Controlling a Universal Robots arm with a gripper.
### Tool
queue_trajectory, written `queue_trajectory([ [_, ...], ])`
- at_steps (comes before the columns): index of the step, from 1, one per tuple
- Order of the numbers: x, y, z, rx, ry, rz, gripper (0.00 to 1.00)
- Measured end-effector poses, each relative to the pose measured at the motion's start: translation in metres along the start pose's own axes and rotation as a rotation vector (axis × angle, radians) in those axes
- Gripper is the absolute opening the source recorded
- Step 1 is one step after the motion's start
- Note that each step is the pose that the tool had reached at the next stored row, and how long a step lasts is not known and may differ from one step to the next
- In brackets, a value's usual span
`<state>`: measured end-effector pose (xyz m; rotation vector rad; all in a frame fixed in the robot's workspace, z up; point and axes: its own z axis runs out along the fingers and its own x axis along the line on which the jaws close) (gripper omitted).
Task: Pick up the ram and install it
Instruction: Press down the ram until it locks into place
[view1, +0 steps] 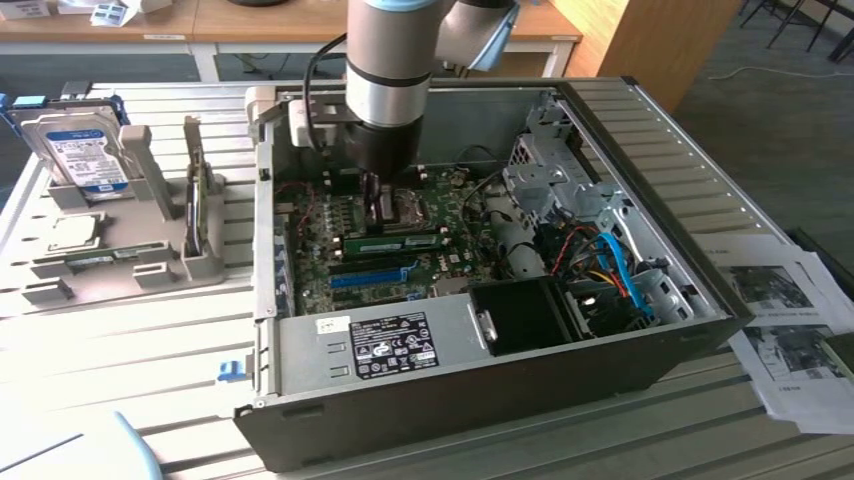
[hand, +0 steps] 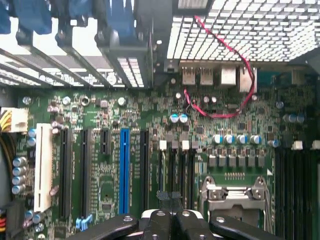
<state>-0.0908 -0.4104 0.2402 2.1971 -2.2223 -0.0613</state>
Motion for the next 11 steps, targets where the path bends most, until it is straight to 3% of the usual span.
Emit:
queue_trajectory([
  [11, 0.0019, 0.0002, -0.0001, 0.0000, 0.0001, 0.000, 0.09],
])
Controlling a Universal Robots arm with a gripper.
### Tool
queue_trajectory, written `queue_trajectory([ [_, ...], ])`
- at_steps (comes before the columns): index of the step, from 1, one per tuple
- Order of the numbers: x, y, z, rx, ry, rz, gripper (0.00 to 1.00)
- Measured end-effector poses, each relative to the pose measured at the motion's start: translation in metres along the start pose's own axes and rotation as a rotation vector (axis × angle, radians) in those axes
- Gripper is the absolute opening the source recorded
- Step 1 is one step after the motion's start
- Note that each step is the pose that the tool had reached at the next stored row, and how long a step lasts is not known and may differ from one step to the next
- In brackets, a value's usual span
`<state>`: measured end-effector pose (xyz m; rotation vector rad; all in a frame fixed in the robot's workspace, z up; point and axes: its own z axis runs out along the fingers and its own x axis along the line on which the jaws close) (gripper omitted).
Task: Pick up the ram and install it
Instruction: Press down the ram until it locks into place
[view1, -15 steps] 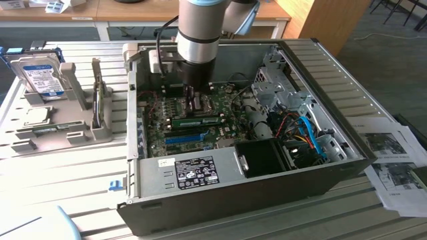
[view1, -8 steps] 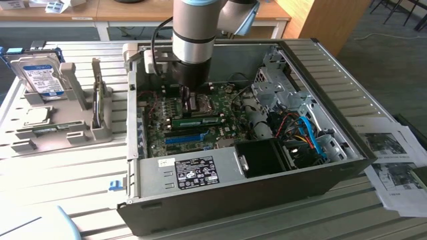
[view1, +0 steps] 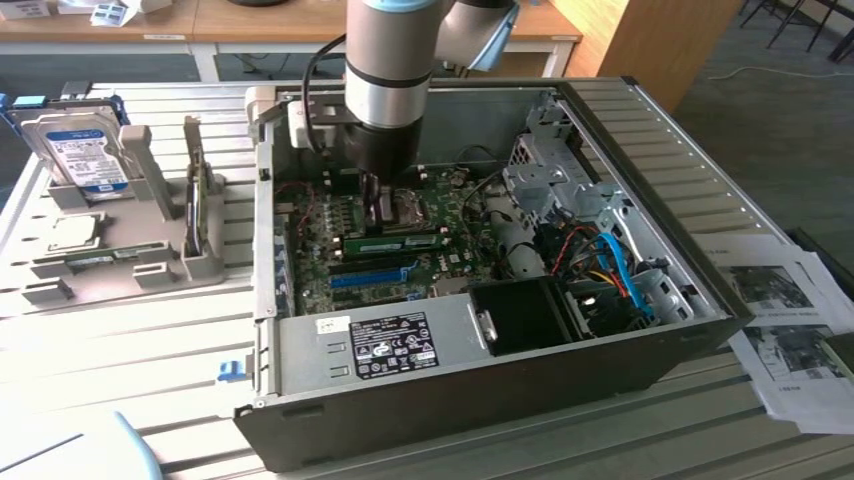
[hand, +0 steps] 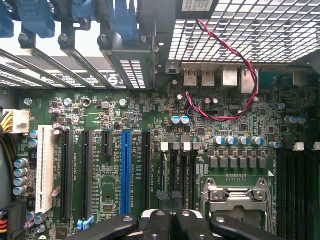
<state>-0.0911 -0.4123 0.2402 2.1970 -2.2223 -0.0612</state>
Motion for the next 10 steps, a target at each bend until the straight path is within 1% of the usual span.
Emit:
queue_trajectory([
  [10, 0.0004, -0.0001, 0.0018, -0.0001, 0.0000, 0.000, 0.09],
])
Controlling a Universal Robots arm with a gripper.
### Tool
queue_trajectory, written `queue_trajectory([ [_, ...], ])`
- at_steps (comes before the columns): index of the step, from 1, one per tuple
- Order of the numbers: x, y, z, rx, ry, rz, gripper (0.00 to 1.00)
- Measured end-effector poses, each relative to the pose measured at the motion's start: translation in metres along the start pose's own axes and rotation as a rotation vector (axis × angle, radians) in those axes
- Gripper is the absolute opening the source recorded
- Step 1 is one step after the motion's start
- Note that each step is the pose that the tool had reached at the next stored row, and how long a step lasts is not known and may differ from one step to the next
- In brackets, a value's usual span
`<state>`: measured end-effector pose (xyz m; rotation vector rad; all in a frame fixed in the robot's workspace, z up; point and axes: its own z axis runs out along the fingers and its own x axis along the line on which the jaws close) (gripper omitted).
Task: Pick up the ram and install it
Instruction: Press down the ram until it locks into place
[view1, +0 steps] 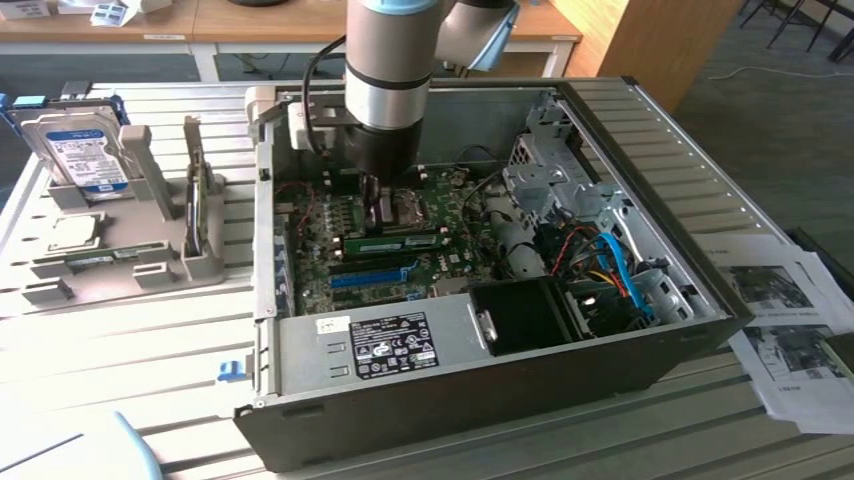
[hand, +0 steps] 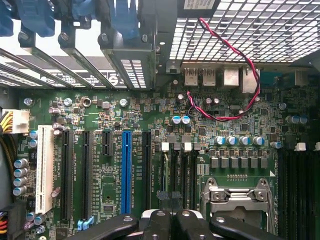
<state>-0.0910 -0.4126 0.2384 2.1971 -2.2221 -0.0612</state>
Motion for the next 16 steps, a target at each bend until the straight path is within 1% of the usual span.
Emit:
queue_trajectory([
  [11, 0.0001, -0.0002, 0.0053, 0.0000, 0.0000, 0.000, 0.09],
  [16, 0.0001, -0.0002, 0.0056, 0.0000, 0.0000, 0.000, 0.09],
])
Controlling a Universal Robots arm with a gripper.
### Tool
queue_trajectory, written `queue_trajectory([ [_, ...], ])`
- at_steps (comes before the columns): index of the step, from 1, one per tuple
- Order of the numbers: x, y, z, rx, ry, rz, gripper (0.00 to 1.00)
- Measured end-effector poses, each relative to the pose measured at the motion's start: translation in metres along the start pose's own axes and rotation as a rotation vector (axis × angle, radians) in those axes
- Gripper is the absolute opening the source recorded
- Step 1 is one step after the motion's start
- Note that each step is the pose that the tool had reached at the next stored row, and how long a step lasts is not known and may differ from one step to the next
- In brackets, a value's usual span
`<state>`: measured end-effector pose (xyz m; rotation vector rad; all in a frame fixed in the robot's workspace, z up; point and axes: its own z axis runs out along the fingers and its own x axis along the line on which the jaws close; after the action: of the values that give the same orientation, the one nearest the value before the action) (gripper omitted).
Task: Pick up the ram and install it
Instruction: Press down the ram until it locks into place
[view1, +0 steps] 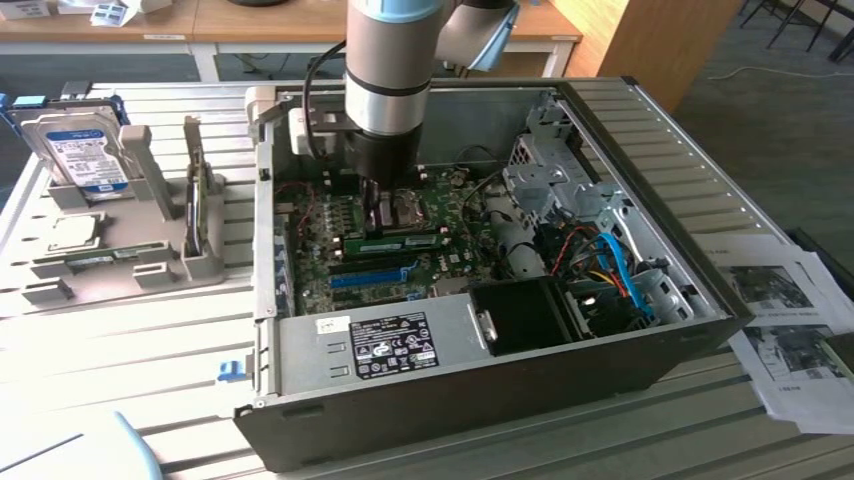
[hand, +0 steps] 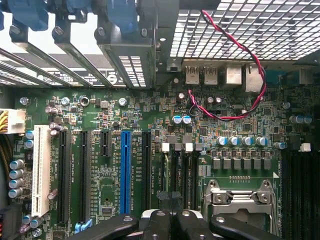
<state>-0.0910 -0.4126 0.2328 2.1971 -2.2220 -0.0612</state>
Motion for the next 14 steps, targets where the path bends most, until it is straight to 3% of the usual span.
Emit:
queue_trajectory([
  [14, 0.0000, 0.0000, 0.0016, 0.0000, 0.0000, 0.000, 0.09],
])
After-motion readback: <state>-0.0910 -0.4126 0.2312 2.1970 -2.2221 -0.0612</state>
